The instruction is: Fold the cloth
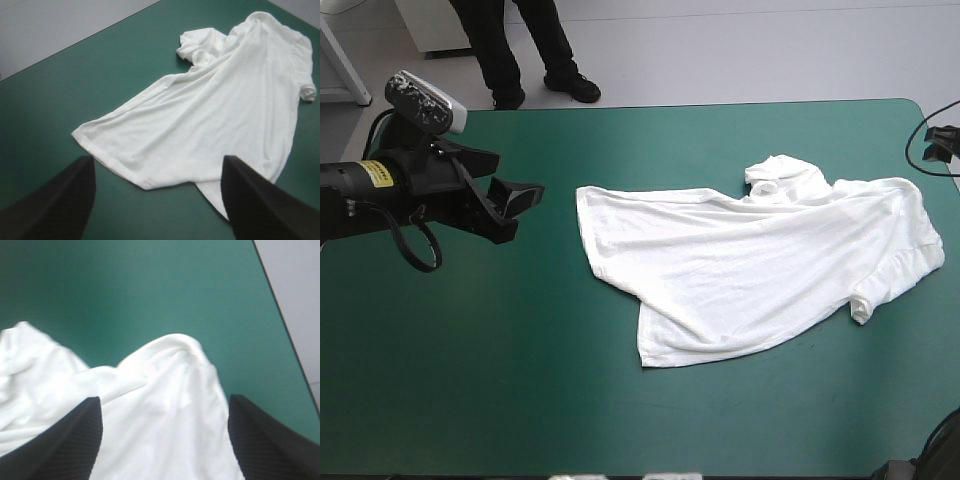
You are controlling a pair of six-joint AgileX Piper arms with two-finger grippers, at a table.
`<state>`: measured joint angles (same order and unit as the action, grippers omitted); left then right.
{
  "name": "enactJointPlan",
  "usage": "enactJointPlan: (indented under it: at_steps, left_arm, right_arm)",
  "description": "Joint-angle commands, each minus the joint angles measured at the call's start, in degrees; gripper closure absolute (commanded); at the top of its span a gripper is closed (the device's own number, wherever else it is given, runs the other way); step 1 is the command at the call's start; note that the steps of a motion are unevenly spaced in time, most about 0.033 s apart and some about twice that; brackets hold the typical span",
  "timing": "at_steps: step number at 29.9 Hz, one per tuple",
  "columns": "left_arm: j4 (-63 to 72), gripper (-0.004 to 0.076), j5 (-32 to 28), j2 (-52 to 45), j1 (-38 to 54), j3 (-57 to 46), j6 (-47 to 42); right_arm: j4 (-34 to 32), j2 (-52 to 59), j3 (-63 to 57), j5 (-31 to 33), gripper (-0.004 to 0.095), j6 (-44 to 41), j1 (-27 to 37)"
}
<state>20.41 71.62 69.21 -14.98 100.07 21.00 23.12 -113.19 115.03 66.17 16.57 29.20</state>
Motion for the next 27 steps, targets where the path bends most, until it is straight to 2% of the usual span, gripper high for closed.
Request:
enactJointPlan:
  at_steps: [1, 3, 7, 11, 15, 19, 24, 27]
  left_arm:
    - [-0.7, 0.0214, 0.7, -0.9, -0.4, 1.2, -1.2]
    - [-2.4, 0.0214, 2.2, -0.9, -0.4, 1.2, -2.9]
    - [-9.0, 0.0214, 2.2, -1.3, -0.4, 0.5, -5.6]
    - [-17.2, 0.0214, 1.5, -0.8, -1.5, 0.2, -6.5]
    - [-22.2, 0.0214, 1.4, 3.0, -4.0, 0.2, -6.5]
    - [-22.0, 0.0214, 0.9, 8.8, -4.3, 1.7, -6.5]
    - [-22.1, 0.0214, 0.9, 18.5, -4.2, 9.5, -6.5]
    - [-21.9, 0.0214, 1.4, 25.4, -4.2, 15.8, -6.4]
  right_arm:
    - [8.7, 12.8, -3.8, 1.5, 0.0237, 4.8, 0.1]
    - [12.2, 19.2, -9.0, 1.9, 0.0237, 6.3, -1.2]
    - [12.9, 31.1, -17.5, 1.5, 0.0237, 7.6, -6.6]
    - [8.8, 41.8, -26.2, -0.9, 0.0237, 8.0, -19.1]
    - [3.1, 50.4, -31.9, -1.5, 0.0237, 4.5, -32.8]
    - [-0.1, 55.9, -35.3, -1.3, 0.0237, -1.4, -41.5]
    - [-1.4, 57.7, -35.6, 4.6, 0.0237, -3.1, -44.4]
    - [-1.5, 57.7, -35.6, 5.3, 0.0238, -3.5, -44.4]
